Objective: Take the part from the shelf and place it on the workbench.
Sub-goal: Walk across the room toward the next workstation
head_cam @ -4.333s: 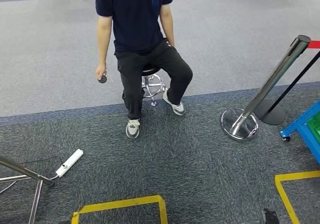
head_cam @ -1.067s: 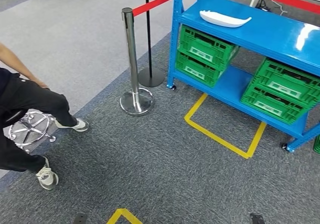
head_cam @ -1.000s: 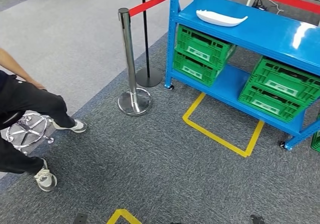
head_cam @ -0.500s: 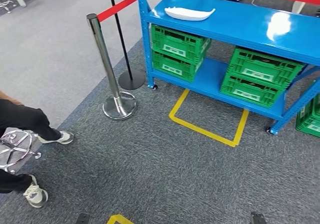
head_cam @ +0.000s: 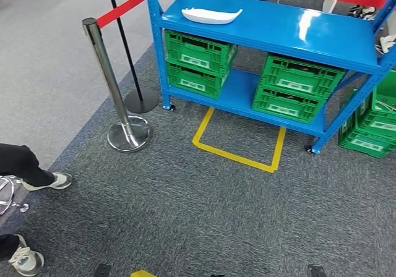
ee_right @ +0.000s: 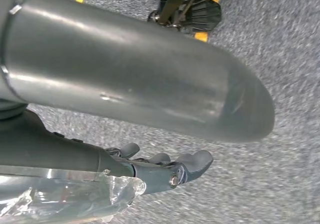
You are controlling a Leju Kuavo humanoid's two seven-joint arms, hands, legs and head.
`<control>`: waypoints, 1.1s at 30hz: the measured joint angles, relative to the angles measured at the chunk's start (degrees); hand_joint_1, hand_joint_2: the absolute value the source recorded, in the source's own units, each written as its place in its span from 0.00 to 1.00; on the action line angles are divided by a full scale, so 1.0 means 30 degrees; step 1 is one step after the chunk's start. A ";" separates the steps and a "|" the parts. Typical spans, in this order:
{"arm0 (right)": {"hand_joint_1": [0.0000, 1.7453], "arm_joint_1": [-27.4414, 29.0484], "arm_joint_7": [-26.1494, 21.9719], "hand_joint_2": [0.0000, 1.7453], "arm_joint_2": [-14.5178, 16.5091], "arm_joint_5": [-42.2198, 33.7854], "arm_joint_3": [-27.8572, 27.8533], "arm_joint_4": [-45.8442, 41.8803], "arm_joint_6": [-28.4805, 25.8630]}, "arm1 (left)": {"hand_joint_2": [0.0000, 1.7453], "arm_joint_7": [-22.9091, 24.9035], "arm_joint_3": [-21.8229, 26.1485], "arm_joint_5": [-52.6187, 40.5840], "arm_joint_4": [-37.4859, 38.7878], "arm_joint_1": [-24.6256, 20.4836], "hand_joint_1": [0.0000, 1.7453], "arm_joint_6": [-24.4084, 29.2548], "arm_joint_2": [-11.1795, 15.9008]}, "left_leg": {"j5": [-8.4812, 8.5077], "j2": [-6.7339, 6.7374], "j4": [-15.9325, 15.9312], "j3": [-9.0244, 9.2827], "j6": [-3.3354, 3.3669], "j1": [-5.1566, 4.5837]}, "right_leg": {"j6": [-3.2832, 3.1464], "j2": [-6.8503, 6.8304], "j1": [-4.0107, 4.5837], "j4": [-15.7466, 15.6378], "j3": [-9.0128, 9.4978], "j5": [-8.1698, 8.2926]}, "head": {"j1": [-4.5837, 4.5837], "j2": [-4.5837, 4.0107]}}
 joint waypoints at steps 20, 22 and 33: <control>0.00 -0.0074 0.0162 0.00 0.0015 0.0179 0.0000 0.0005 0.0102 | 0.00 -0.0184 -0.0062 0.0488 0.0004 -0.0075 0.00 0.0144 0.0020 | -0.0200 -0.1403 0.0609 -0.0176 -0.0731 0.0116 | -0.0752 0.1335 -0.0014 -0.4964 0.2400 0.2152 | -0.0140 0.0002; 0.00 -0.0032 0.0153 0.00 0.0015 0.0217 0.0000 0.0002 0.0097 | 0.00 -0.0182 -0.0058 0.0473 0.0007 -0.0086 0.00 0.0144 0.0027 | -0.0204 -0.1431 0.0254 -0.0098 -0.0588 0.0091 | -0.0501 0.1540 -0.0057 -0.5046 0.2292 0.2263 | -0.0144 0.0002; 0.00 0.0004 0.0475 0.00 0.0022 0.0397 0.0007 0.0007 -0.0303 | 0.00 -0.0029 -0.0040 0.0364 0.0007 -0.0012 0.00 0.0157 0.0047 | -0.0057 -0.0516 0.0114 0.0003 -0.0131 0.0010 | -0.0171 -0.0069 -0.0051 -0.2751 0.1563 0.1232 | 0.0044 0.0000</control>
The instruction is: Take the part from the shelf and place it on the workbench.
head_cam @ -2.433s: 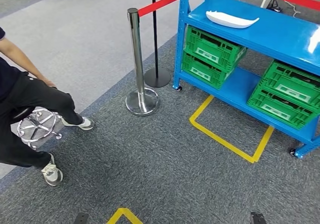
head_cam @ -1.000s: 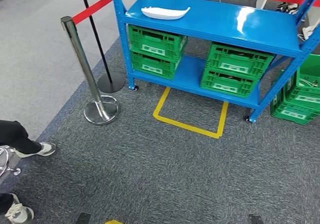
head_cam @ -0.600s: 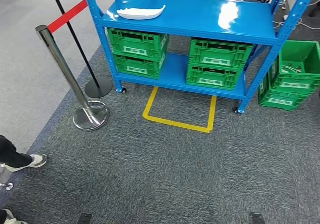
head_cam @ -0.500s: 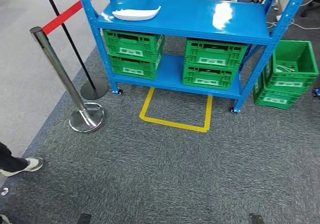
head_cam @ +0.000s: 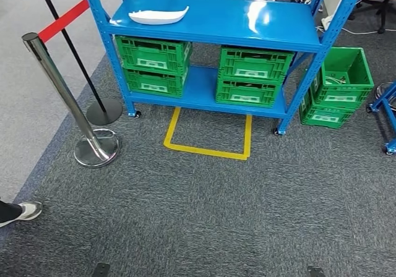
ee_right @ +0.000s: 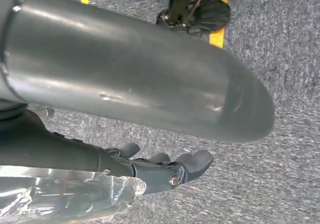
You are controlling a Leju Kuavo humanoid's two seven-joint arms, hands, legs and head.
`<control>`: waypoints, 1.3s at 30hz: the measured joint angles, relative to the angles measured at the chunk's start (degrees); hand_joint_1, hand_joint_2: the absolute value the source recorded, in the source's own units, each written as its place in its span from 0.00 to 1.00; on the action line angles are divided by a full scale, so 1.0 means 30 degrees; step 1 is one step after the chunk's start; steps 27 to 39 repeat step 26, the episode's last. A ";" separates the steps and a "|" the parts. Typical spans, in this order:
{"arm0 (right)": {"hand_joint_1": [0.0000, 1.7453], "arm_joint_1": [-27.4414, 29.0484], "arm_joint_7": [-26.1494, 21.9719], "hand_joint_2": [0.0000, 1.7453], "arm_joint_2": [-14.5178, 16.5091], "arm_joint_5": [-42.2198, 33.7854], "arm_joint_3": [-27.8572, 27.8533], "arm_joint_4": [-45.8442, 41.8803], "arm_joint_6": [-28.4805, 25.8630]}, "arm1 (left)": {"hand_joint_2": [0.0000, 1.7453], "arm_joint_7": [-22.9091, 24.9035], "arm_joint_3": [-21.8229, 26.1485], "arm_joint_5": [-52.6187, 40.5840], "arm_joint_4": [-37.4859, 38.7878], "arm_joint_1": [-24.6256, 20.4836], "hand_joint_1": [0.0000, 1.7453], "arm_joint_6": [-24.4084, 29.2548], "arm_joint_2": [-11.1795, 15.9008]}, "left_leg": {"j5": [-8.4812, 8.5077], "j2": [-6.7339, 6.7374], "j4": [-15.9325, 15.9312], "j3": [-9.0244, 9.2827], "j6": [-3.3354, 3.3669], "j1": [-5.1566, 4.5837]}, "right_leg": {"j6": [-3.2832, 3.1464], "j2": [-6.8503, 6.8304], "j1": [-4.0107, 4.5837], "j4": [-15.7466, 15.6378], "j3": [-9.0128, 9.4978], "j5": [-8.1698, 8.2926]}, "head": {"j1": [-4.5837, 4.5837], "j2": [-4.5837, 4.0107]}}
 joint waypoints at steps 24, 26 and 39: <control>0.00 -0.0037 -0.0111 0.00 0.0044 -0.0147 -0.0026 0.0000 -0.0062 | 0.00 -0.2900 0.1541 0.2863 0.0000 -0.0095 0.00 -0.0891 0.0129 | 0.0245 0.0022 -0.0205 -0.0084 -0.0488 -0.0136 | -0.0489 0.0008 0.0091 -0.2284 0.1105 0.0713 | -0.0036 0.0000; 0.00 -0.0036 -0.0111 0.00 0.0044 -0.0154 -0.0029 0.0000 -0.0062 | 0.00 -0.3040 0.1705 0.2914 0.0000 -0.0104 0.00 -0.1060 0.0169 | 0.0245 0.0022 -0.0200 -0.0084 -0.0485 -0.0147 | -0.0483 0.0008 0.0076 -0.2284 0.1105 0.0717 | -0.0035 0.0000; 0.00 -0.0036 -0.0111 0.00 0.0044 -0.0154 -0.0029 0.0000 -0.0062 | 0.00 -0.3040 0.1705 0.2914 0.0000 -0.0104 0.00 -0.1060 0.0169 | 0.0245 0.0022 -0.0200 -0.0084 -0.0485 -0.0147 | -0.0483 0.0008 0.0076 -0.2284 0.1105 0.0717 | -0.0035 0.0000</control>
